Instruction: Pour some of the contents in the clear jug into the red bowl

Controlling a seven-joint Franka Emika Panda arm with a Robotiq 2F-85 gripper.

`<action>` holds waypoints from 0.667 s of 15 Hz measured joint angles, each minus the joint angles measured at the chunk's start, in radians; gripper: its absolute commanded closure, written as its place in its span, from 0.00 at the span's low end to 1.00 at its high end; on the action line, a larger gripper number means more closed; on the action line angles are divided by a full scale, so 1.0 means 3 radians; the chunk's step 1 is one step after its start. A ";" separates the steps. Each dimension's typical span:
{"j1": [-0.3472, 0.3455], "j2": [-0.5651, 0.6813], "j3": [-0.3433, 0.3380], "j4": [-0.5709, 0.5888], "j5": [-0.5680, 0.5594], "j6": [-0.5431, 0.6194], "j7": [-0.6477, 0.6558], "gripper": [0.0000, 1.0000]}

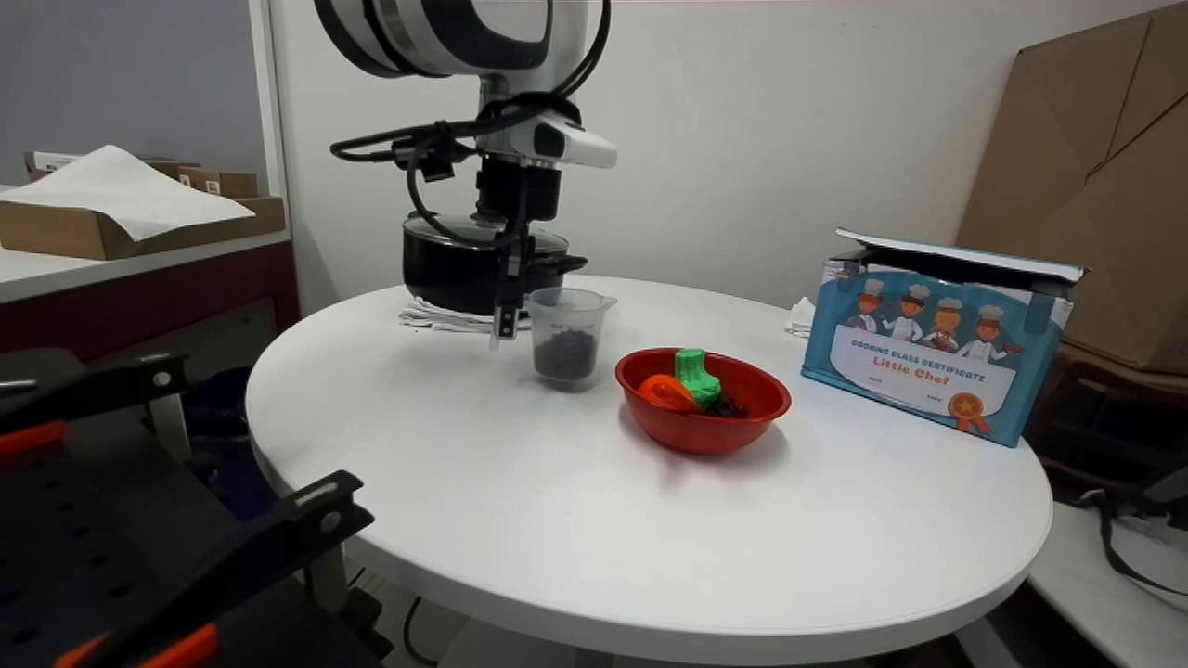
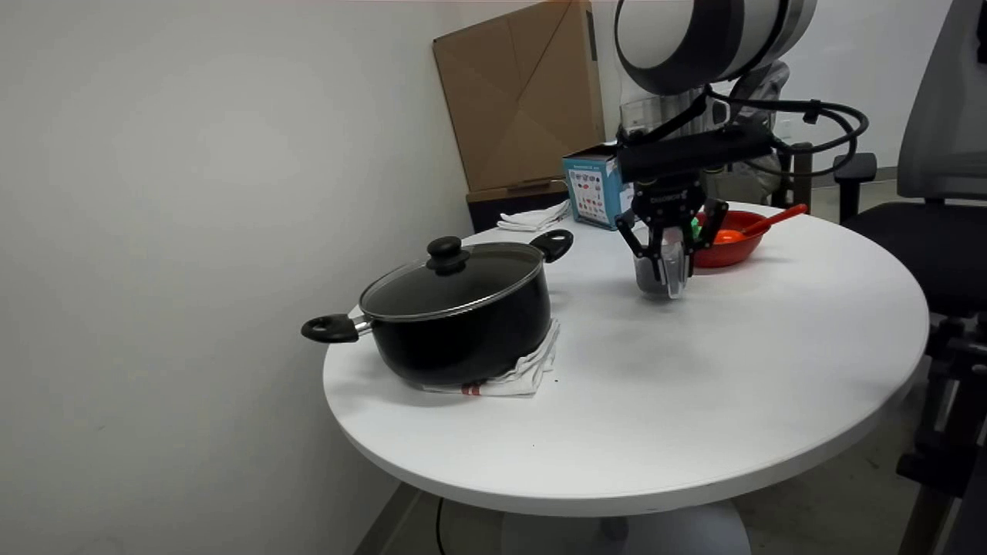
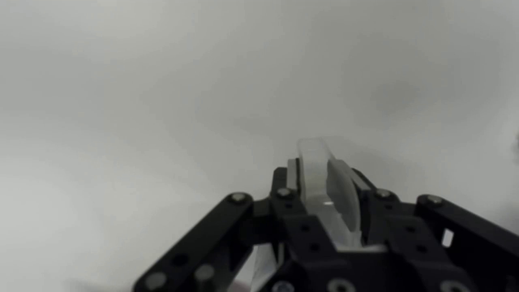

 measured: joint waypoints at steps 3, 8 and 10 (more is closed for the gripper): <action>-0.0192 -0.0120 0.0014 0.0068 0.0138 -0.0115 -0.0126 0.86; -0.0636 -0.0243 0.0094 0.0316 0.0782 -0.0593 -0.0550 0.86; -0.0776 -0.0241 0.0136 0.0432 0.1133 -0.0789 -0.0755 0.86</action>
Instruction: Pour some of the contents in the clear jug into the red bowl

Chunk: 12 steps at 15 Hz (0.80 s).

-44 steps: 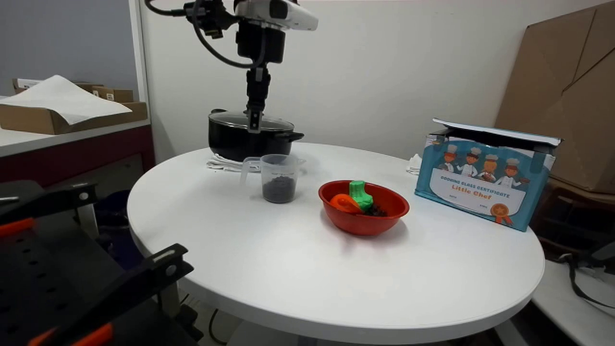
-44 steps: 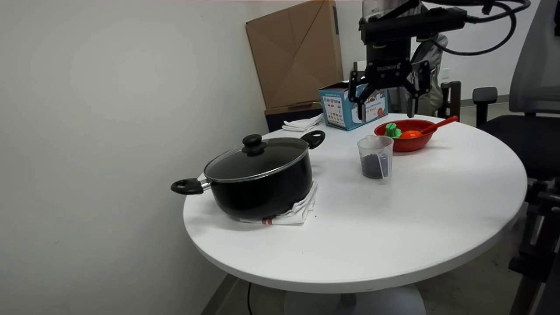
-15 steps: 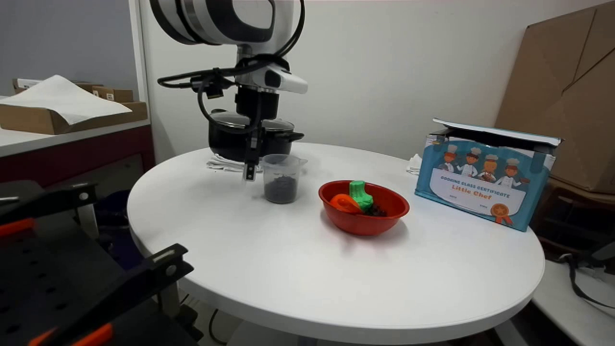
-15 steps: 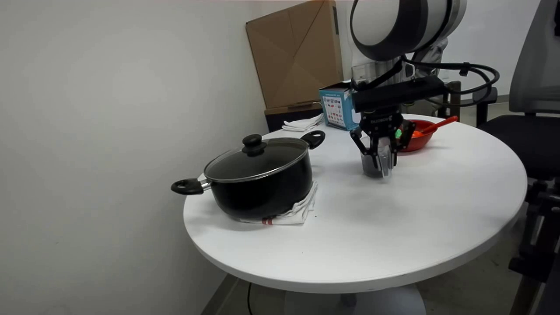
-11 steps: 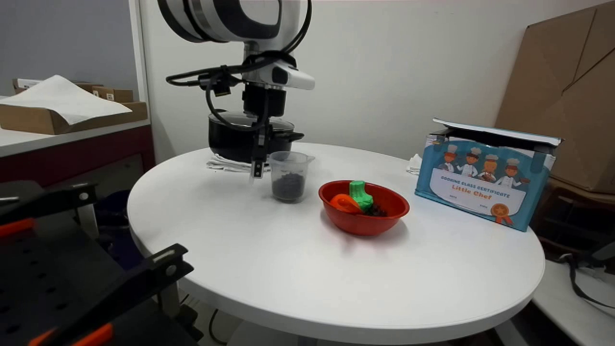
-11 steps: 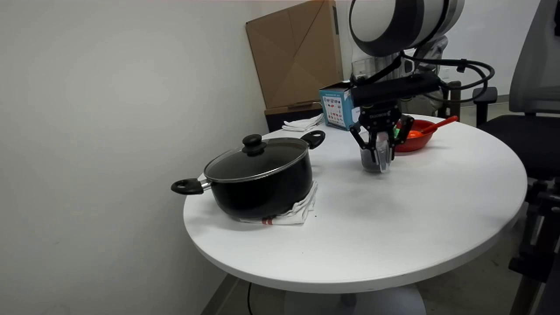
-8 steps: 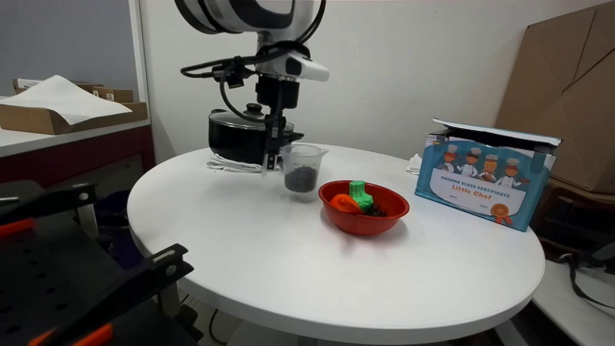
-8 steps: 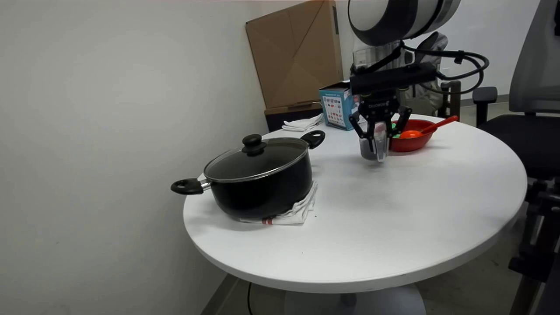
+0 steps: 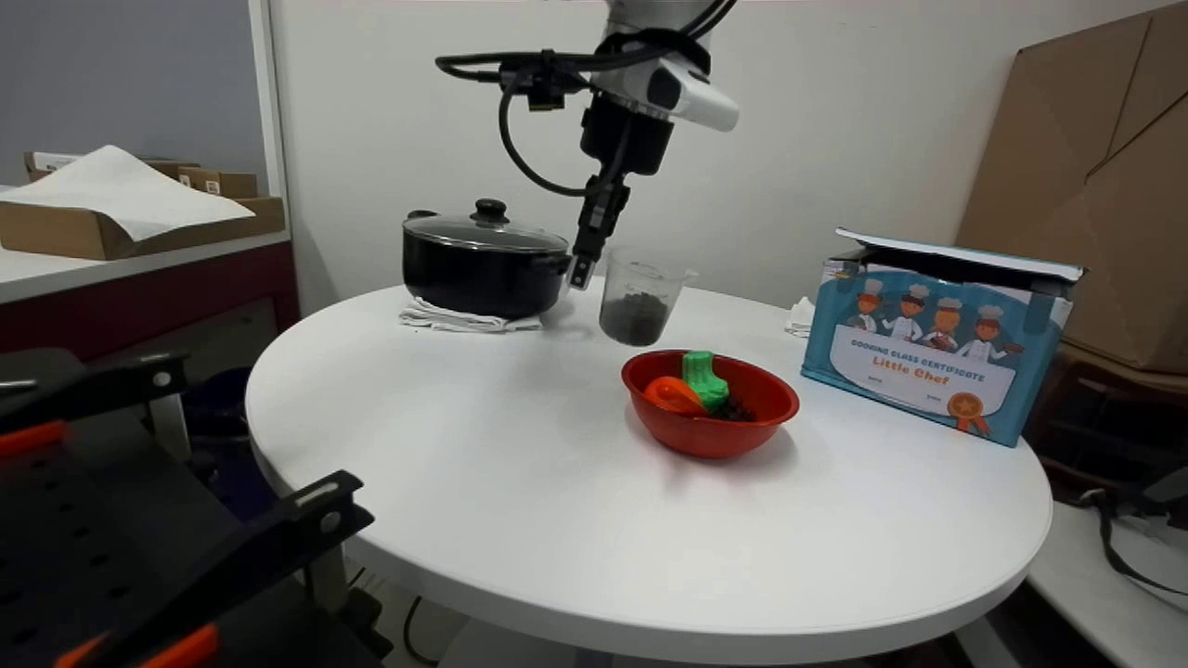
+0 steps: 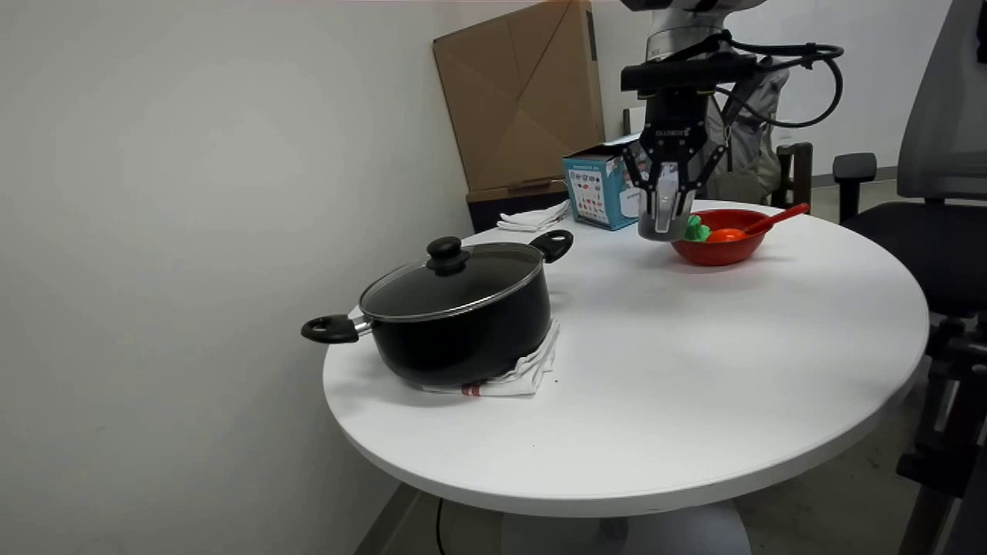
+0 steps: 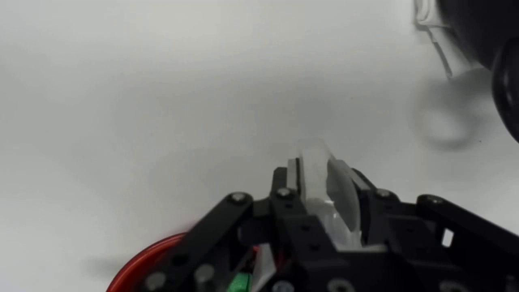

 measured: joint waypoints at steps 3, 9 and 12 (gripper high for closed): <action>-0.0157 0.0006 0.0020 0.0168 0.0452 -0.0341 -0.0264 0.86; -0.0446 0.0070 -0.0140 0.0482 0.0962 -0.1203 -0.0513 0.86; -0.0589 0.0127 -0.0282 0.0567 0.1095 -0.1624 -0.0625 0.86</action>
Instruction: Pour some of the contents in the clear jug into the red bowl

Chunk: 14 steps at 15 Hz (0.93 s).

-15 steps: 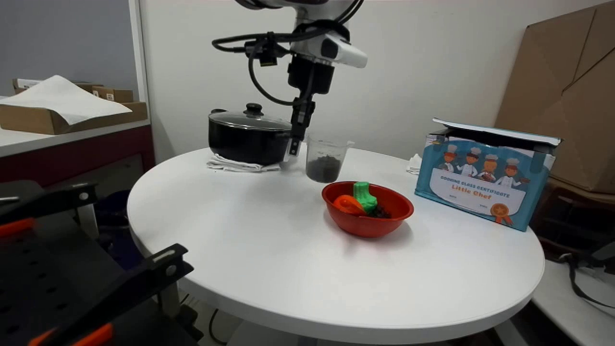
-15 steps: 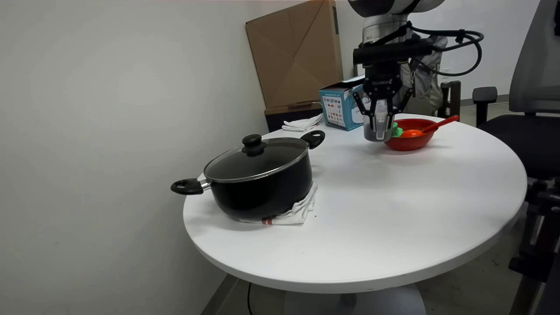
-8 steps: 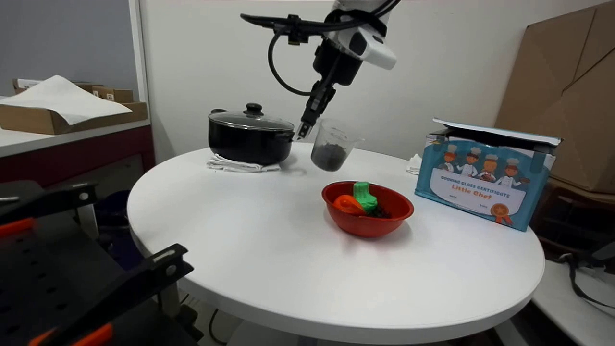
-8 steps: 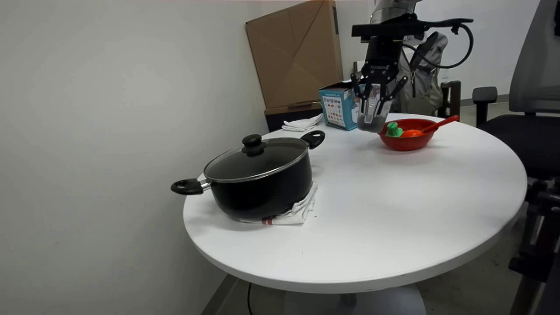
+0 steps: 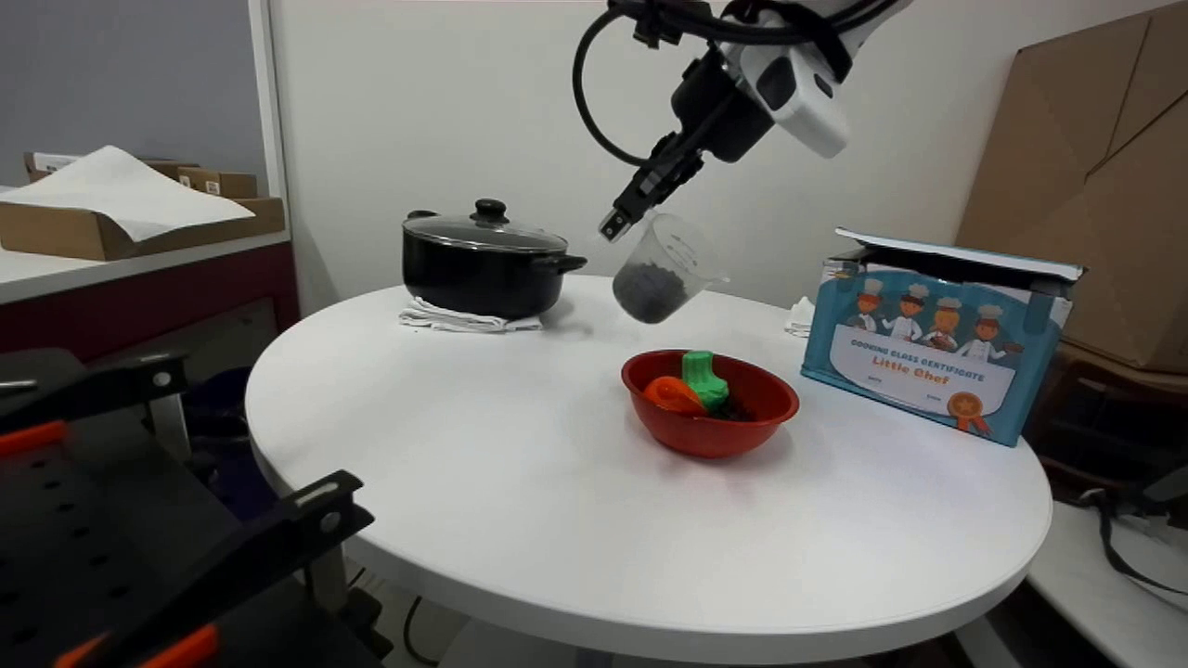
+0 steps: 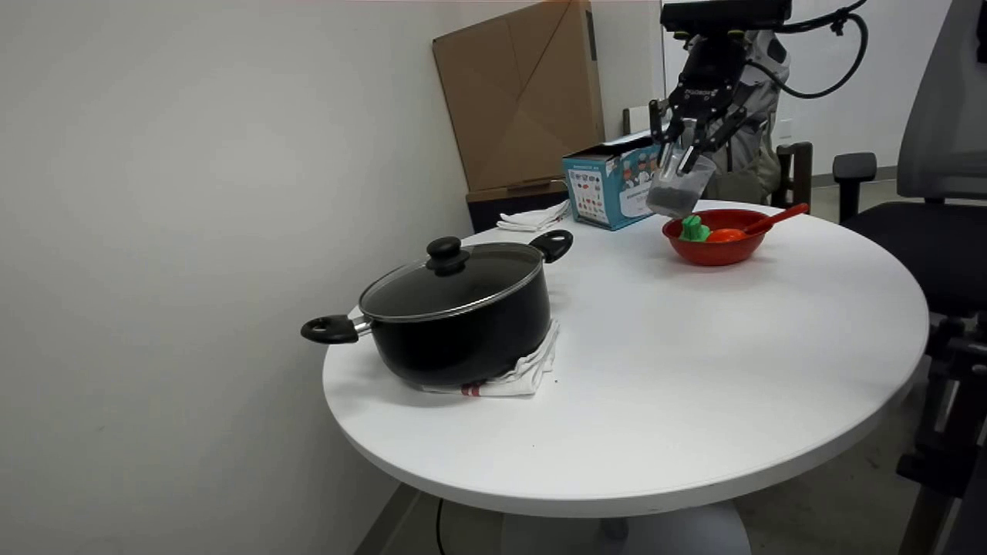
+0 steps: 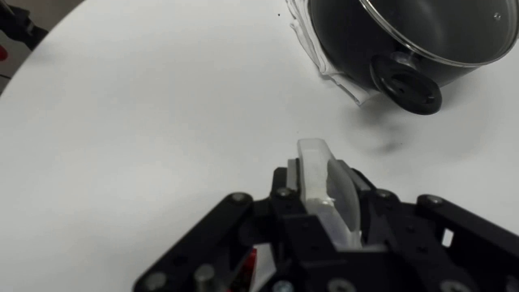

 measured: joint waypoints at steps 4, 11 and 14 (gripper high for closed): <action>-0.0193 0.0023 -0.0190 0.0090 0.0136 -0.0559 -0.0179 0.86; -0.0451 0.0310 -0.0380 0.0323 0.0416 -0.1404 -0.0392 0.86; -0.0454 0.0539 -0.0377 0.0434 0.0538 -0.1542 -0.0397 0.86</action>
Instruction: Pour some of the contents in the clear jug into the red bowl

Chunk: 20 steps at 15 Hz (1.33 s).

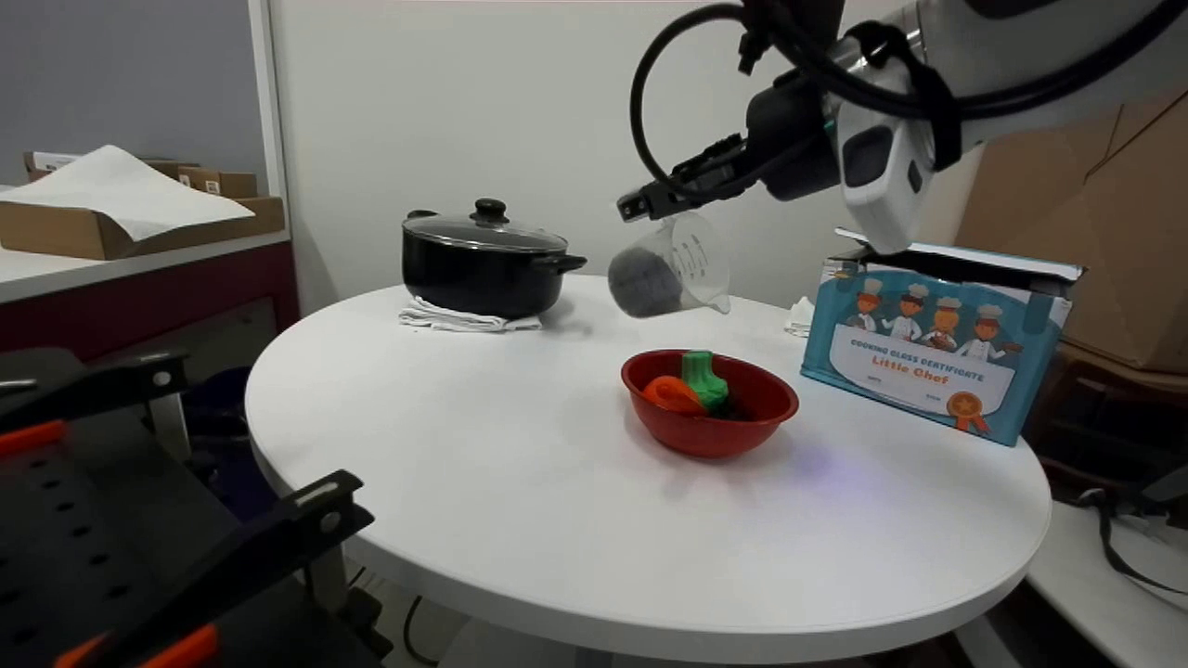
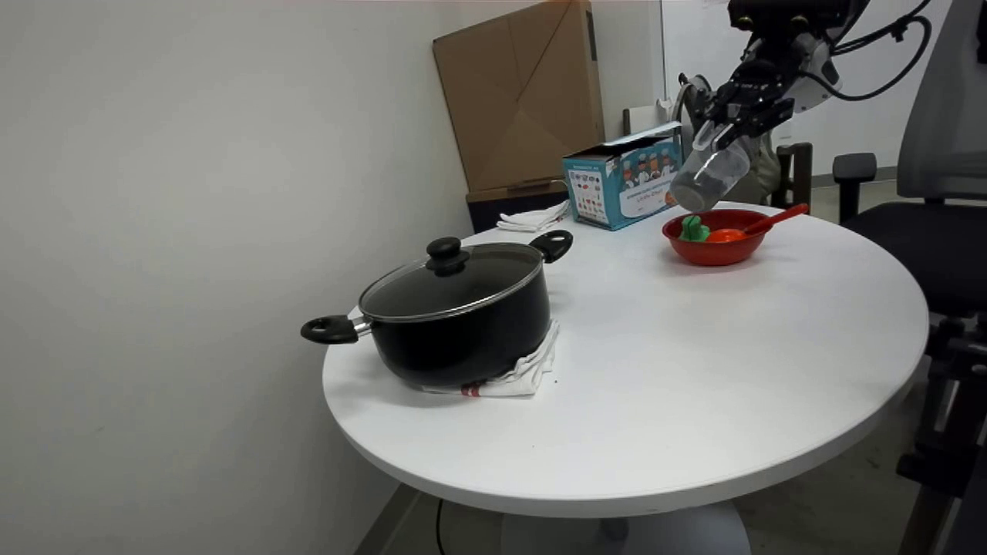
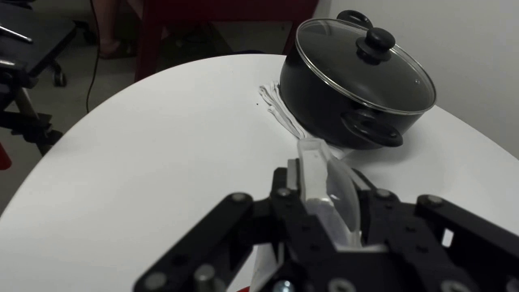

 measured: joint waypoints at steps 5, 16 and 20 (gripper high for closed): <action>0.0002 0.0345 0.0017 0.0269 0.0275 -0.0164 0.0014 0.86; -0.0286 0.0938 -0.0039 0.0818 0.0721 -0.0770 0.0228 0.87; -0.0373 0.1126 -0.0044 0.0969 0.0843 -0.1011 0.0314 0.87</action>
